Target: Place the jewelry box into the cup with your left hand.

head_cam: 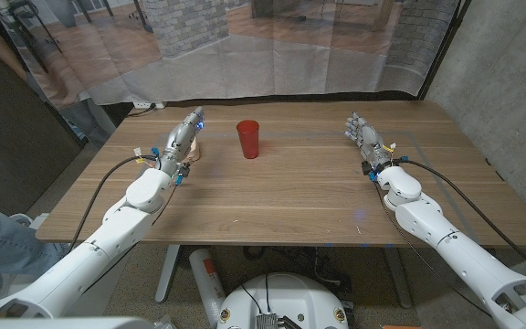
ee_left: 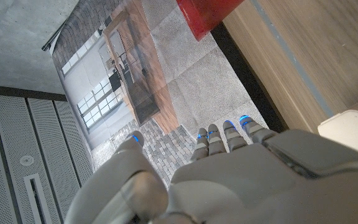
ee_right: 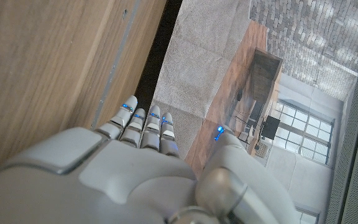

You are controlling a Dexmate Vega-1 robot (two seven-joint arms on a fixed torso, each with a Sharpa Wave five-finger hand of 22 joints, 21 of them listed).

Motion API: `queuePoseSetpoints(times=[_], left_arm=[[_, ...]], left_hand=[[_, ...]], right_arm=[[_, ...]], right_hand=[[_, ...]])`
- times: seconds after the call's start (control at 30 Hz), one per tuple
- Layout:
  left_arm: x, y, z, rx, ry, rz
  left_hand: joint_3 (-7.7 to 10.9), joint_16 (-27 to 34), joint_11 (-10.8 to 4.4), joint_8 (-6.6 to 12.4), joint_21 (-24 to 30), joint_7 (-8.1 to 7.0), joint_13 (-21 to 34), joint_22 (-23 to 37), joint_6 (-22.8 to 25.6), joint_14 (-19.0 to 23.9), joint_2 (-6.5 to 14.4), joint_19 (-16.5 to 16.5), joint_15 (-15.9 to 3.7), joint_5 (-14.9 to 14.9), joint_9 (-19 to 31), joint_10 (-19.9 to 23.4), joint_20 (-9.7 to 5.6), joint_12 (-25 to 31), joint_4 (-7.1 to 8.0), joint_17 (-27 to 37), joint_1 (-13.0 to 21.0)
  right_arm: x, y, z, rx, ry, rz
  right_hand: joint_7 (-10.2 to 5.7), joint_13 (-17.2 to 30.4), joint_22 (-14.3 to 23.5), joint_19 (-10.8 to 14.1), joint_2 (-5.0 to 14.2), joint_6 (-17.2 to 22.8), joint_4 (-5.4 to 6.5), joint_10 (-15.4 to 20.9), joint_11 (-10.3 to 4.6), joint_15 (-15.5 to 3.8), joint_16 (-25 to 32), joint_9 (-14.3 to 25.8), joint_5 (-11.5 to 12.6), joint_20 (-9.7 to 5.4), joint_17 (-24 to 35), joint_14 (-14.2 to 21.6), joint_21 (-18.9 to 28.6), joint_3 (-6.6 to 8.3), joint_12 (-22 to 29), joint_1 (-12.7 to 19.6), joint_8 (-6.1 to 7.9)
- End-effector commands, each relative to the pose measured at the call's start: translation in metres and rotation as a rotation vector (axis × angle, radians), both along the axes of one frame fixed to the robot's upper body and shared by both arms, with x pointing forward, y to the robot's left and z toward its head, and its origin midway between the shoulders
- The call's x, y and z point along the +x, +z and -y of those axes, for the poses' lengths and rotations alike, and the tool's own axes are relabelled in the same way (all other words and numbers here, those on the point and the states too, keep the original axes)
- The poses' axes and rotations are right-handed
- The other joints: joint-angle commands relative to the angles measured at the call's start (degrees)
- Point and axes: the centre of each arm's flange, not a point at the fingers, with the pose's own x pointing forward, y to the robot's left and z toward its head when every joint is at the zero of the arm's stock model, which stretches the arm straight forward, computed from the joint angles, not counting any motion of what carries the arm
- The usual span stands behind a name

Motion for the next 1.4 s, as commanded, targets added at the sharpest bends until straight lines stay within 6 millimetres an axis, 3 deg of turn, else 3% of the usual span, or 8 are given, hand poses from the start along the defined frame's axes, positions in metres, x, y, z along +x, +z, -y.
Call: queuePoseSetpoints(times=[0.03, 0.8, 1.4], left_arm=[[-0.010, 0.006, -0.010, 0.030, 0.061, 0.032], [-0.042, 0.014, -0.032, 0.094, 0.215, 0.095], [-0.049, 0.020, -0.047, 0.163, 0.331, 0.107]], left_hand=[[0.25, 0.0, -0.08, 0.19, -0.1, 0.14, 0.2, 0.3, 0.5, 0.4, 0.0, 0.4, -0.13, -0.2, 0.3, 0.6, -0.27, 0.5, -0.40, 0.2, 0.5], [0.31, 0.2, -0.38, 0.27, 0.0, -0.04, 0.2, 0.3, 1.8, 1.6, 0.4, 1.6, -0.34, -0.2, 0.3, 1.9, -0.39, 0.6, -0.75, 0.2, 1.3], [0.34, 0.1, -0.56, 0.24, 0.0, -0.14, 0.2, 0.3, 2.5, 2.2, 0.7, 2.1, -0.21, -0.1, 0.3, 2.4, -0.39, 0.6, -0.99, 0.2, 1.8]], right_arm=[[-0.002, 0.001, 0.002, 0.002, -0.003, 0.001], [-0.003, -0.003, 0.005, 0.006, -0.004, -0.004], [-0.004, -0.003, 0.005, 0.010, -0.002, -0.001]], right_hand=[[0.11, 0.2, 0.2, 0.8, 0.02, 0.6, -0.37, 0.6, 0.07, 0.07, 0.2, 0.1, -0.2, -0.18, 0.2, 0.3, -0.3, 0.29, 0.3, 0.6, 0.15], [-0.06, 0.2, 0.2, 1.0, 0.10, 0.8, -0.52, 0.7, 0.11, 0.12, 0.2, 0.1, -0.4, -0.09, 0.2, 0.3, -0.8, 0.14, 0.3, 0.6, 0.11], [-0.08, 0.2, 0.2, 1.3, 0.17, 1.1, -0.66, 1.0, 0.04, 0.03, 0.3, 0.1, -0.4, -0.15, 0.2, 0.6, -1.2, 0.03, 0.3, 0.5, 0.12]])
